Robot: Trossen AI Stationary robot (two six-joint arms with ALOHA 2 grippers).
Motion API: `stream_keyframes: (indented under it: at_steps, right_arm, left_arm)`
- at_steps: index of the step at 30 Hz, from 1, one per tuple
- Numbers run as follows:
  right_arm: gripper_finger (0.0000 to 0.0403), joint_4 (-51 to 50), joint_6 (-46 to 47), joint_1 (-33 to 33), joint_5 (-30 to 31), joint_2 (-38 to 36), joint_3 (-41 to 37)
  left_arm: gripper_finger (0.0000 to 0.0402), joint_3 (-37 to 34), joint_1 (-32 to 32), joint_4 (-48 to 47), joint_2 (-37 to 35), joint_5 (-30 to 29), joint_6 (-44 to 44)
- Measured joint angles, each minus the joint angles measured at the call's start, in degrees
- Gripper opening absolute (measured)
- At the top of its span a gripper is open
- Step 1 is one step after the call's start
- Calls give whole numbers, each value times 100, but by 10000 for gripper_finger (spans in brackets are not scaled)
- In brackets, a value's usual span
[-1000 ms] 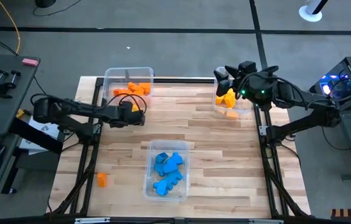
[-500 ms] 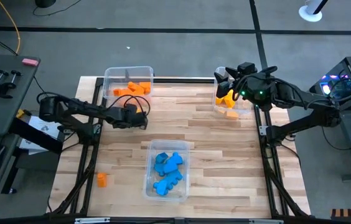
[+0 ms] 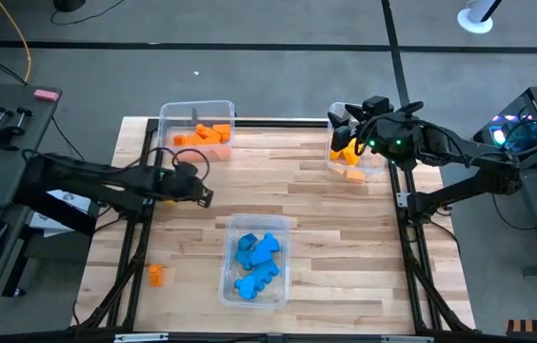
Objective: Sort blocks
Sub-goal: Put the yellow game piece into the top right transparent bin
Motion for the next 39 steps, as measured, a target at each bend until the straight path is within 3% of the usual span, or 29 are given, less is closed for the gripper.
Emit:
stream_keyframes:
  at_steps: [4,9,12,17,24,28,30,35,39]
  right_arm:
    - [270,0,-2,0,1,0,0]
    - [270,0,9,0,-6,0,0]
    - [270,-11,128,0,-128,0,0]
    - [270,-115,140,0,-259,20,-2]
    - [270,-125,144,0,-404,81,0]
    - [270,-127,142,0,-405,97,-1]
    - [270,-129,141,0,-407,109,0]
    - [270,-131,139,0,-413,149,-2]
    - [270,-133,158,0,-588,172,0]
  left_arm:
    - [1,70,60,-30,-465,234,883]
    - [26,212,710,-419,-646,1534,1856]
    - [68,214,1056,-732,-553,2179,2308]
    - [166,214,1258,-1324,-260,2771,2904]
    - [286,230,1516,-1868,145,3458,2977]
    - [327,539,1701,-2279,296,3450,2968]
    - [335,737,1783,-2339,284,3116,2790]
    - [330,744,1922,-2310,289,2023,2026]
    - [323,402,1734,-2159,308,1889,1120]
